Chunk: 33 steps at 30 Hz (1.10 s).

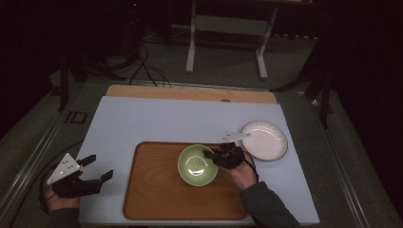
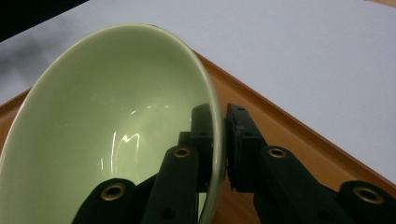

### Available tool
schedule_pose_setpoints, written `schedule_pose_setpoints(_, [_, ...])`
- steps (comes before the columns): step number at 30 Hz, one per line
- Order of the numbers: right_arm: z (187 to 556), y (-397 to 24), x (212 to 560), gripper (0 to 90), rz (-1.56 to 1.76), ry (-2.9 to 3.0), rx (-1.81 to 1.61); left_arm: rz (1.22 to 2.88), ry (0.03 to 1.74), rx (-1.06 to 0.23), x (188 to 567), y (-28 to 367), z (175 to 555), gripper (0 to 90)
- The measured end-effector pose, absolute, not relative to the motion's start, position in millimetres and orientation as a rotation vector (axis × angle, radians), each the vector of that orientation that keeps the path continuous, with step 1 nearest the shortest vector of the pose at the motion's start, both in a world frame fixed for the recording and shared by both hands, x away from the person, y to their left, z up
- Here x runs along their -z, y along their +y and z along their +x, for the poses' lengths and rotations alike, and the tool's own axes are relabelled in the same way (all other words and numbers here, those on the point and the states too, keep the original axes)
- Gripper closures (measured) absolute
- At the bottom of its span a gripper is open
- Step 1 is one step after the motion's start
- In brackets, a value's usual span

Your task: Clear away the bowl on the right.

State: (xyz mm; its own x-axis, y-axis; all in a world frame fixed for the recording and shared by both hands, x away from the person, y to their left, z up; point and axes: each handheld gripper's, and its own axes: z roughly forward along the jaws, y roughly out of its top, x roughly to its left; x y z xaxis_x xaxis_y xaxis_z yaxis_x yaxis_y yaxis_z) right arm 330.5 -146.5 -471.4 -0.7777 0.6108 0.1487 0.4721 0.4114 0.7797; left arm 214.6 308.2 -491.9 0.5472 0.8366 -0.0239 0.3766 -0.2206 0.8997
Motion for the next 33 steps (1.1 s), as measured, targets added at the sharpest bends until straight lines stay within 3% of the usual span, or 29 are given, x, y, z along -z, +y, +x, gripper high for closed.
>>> schedule_pose_setpoints(33, [322, -130, 491, 82.2, 0.936, 2.57, -1.268, 1.817, 0.999, -0.596, 492, 308, 215, 15.8])
